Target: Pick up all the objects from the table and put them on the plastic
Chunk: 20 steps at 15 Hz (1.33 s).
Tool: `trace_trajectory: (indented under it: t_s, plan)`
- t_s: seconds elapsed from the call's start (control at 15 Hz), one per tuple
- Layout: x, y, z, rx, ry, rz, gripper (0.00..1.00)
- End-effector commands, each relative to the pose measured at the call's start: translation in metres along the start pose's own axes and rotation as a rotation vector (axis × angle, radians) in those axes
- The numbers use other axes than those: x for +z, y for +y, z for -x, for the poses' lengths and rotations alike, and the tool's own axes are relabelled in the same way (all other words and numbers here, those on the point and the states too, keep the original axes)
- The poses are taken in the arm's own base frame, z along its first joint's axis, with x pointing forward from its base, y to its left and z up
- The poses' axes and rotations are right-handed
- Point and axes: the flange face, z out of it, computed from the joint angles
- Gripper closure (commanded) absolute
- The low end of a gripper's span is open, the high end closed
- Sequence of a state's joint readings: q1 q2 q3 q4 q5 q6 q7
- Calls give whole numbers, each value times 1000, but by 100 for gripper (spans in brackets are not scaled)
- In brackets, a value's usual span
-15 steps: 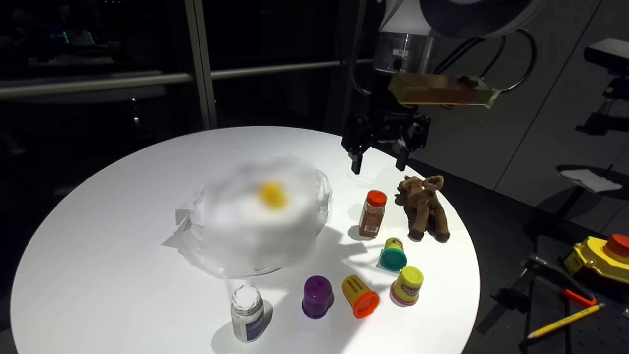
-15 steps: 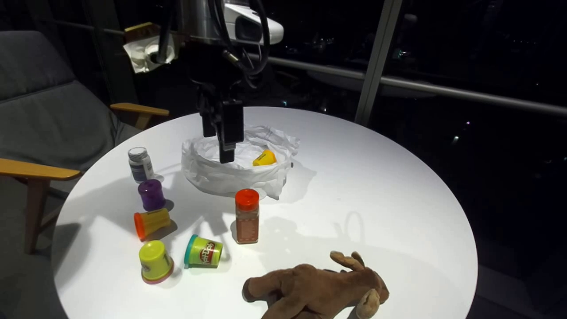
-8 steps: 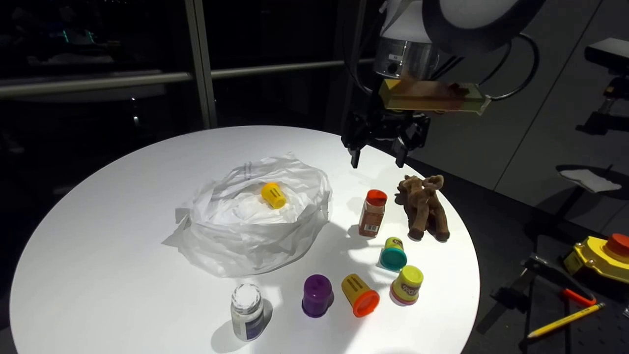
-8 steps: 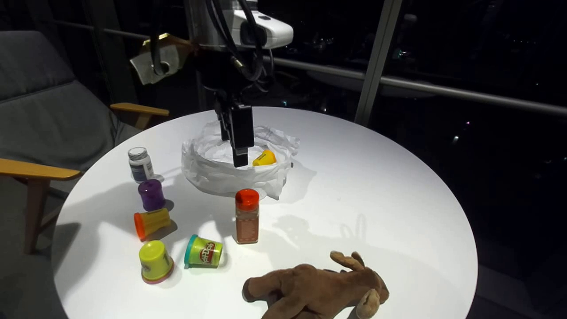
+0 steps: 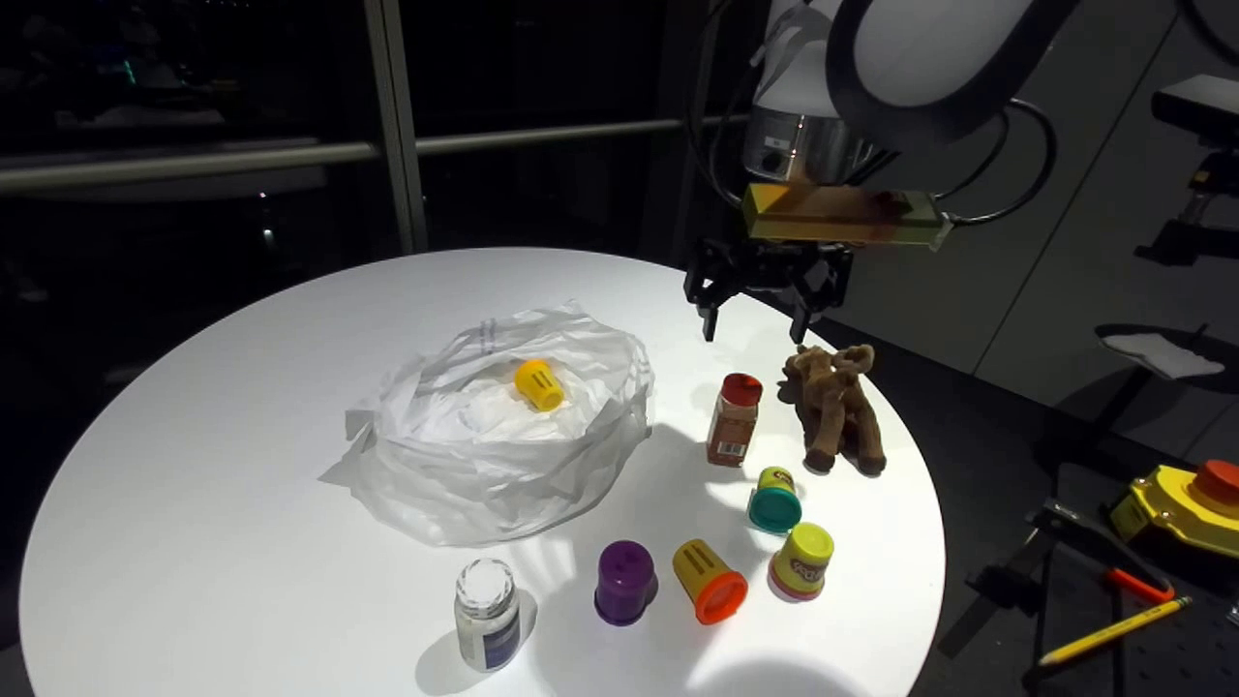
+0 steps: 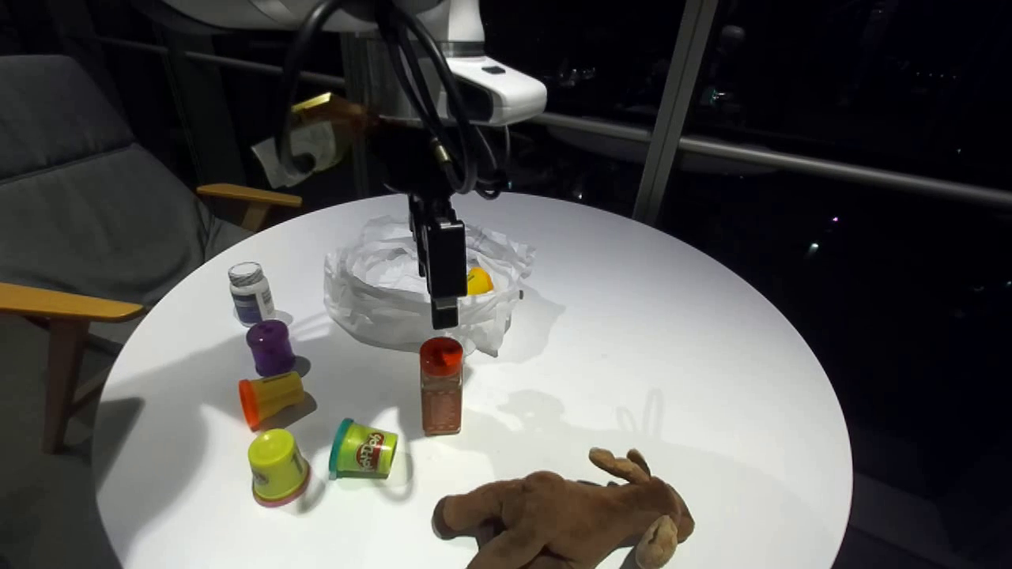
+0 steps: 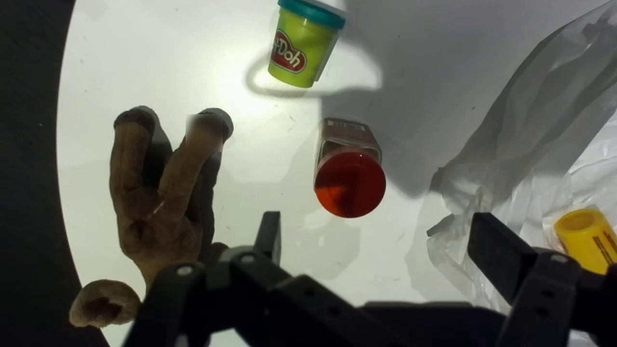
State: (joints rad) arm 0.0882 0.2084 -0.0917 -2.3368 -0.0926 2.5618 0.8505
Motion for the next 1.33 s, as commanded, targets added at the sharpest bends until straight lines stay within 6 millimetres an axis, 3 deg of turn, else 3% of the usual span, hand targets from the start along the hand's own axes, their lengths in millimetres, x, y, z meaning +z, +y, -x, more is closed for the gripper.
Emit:
trace_trajectory:
  t_s: [0.0,0.33,0.8,1.27]
  plan:
    - [12,3,-17,21,4,-11,0]
    - [32,6,-31,40,-30,18,0]
    - [59,-6,-41,-1,-49,32,0]
    - [83,-11,-33,-5,-138,28,0]
